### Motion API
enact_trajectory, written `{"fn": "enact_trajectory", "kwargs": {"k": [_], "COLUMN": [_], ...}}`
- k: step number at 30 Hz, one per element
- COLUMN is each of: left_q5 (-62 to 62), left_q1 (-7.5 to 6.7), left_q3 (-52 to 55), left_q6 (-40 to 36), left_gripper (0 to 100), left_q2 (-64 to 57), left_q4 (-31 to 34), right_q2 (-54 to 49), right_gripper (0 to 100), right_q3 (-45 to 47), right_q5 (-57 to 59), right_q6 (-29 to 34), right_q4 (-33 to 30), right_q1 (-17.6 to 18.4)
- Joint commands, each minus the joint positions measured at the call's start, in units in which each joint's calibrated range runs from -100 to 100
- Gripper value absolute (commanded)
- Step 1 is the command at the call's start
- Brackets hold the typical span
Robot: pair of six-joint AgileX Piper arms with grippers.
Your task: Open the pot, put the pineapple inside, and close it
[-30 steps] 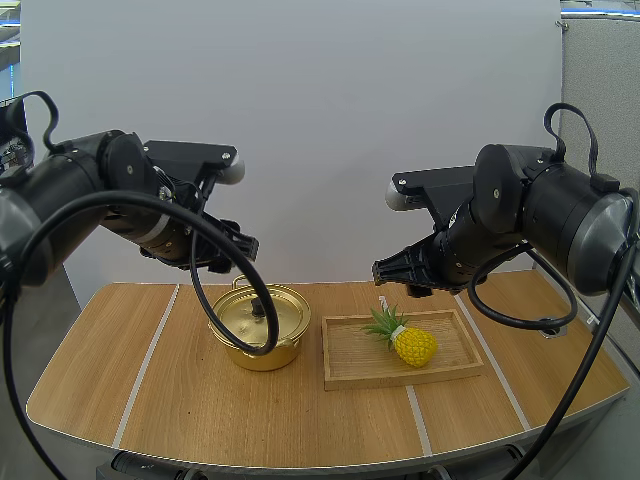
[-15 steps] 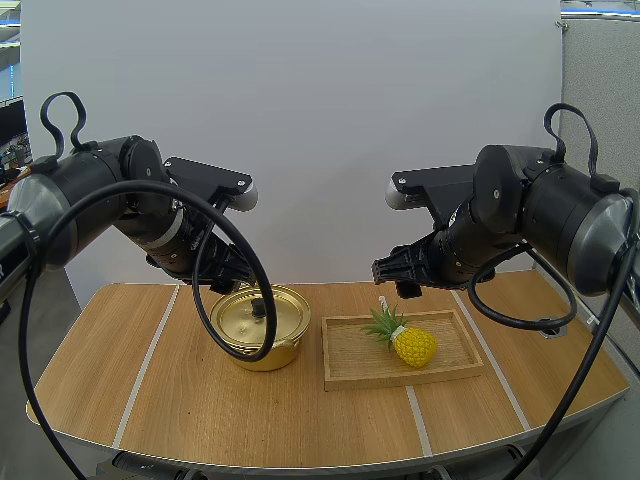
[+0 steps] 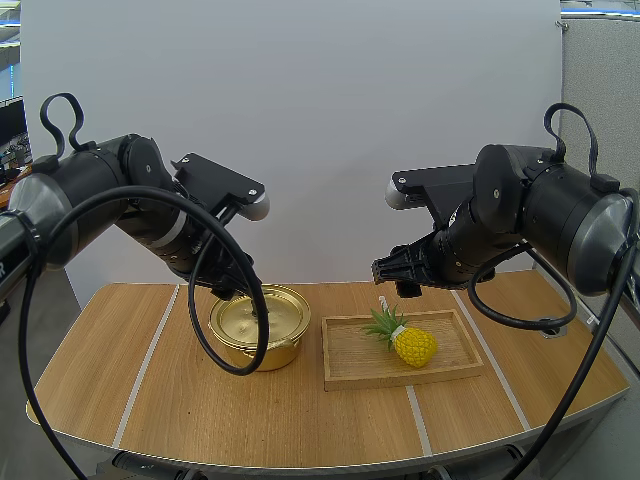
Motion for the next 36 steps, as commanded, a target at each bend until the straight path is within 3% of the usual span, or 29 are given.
{"fn": "enact_trajectory", "kwargs": {"k": [1, 10, 19, 36], "left_q5": [-1.55, -9.14, -11.33, -11.13], "left_q1": [0.12, 0.12, 0.12, 0.12], "left_q3": [-0.22, -0.67, -8.78, -13.64], "left_q6": [6.12, 10.08, 10.95, 12.79], "left_gripper": [100, 100, 100, 100], "left_q2": [2.42, 15.47, 27.81, 38.45], "left_q4": [-2.99, -2.98, -3.44, -5.09], "right_q2": [-0.35, -0.35, -0.35, -0.35], "right_gripper": [100, 100, 100, 100], "right_q3": [-0.36, -0.36, -0.36, -0.36], "right_q5": [-0.99, -0.99, -0.99, -0.99], "right_q6": [-0.23, -0.23, -0.23, -0.23], "right_q4": [0.03, 0.03, 0.03, 0.03], "right_q1": [-0.23, -0.23, -0.23, -0.23]}}
